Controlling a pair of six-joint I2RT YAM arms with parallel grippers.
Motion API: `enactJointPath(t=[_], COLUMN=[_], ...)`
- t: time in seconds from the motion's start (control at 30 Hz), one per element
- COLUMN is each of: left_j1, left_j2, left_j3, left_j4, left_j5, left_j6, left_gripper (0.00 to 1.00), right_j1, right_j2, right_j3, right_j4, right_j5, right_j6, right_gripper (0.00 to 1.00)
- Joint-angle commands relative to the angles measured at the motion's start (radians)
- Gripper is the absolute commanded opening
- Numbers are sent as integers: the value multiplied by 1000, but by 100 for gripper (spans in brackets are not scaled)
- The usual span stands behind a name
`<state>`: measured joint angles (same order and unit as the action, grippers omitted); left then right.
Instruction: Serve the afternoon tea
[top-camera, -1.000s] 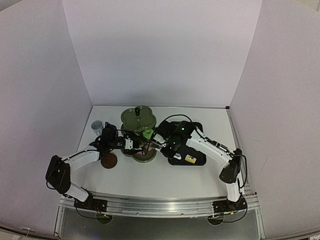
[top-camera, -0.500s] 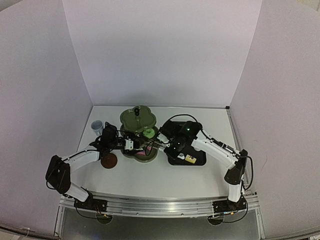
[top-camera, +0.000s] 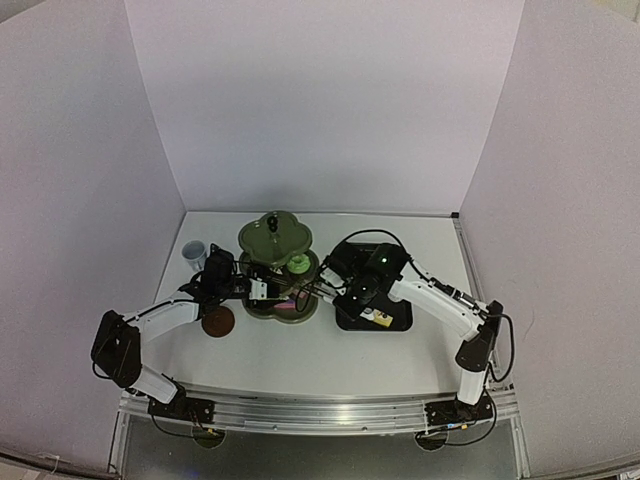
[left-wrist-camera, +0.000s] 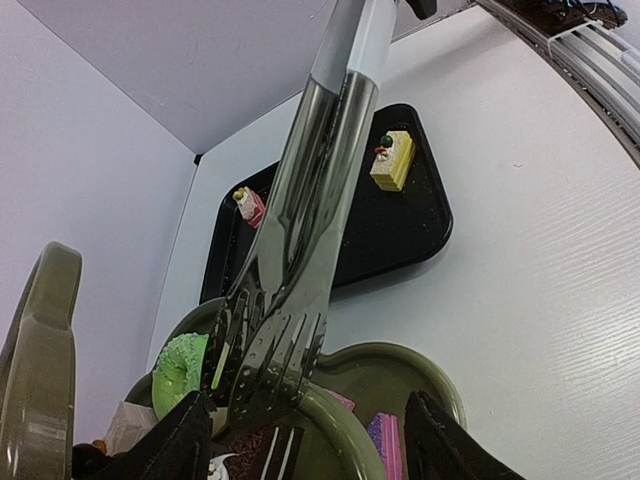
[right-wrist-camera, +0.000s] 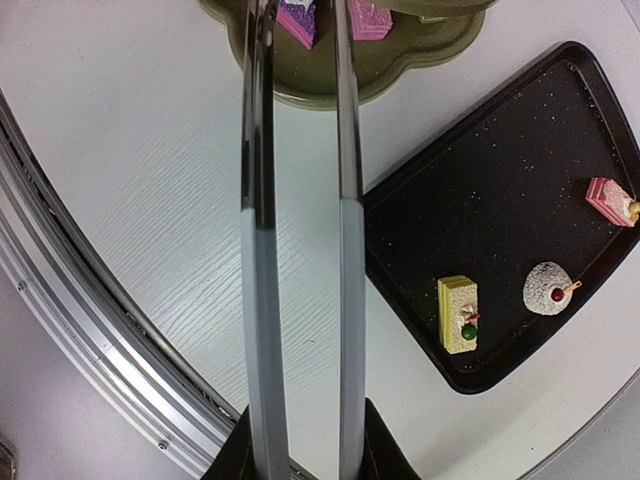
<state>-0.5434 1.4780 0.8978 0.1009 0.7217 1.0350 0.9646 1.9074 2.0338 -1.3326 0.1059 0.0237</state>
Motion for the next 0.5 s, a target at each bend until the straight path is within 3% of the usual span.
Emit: enactJointPath(t=[0.0, 0.47], left_j1=[-1, -1], left_j2=[-30, -32], left_j3=[19, 9], left_j4=[-11, -22], left_j5=[-17, -32], left_j6=[19, 38], left_gripper=[65, 64], right_j1=[-4, -9], right_j2=[-69, -103], right_j3=[10, 5], right_j4=[-8, -22], right_j5=[17, 60], right_j6=[24, 50], right_gripper=[23, 21])
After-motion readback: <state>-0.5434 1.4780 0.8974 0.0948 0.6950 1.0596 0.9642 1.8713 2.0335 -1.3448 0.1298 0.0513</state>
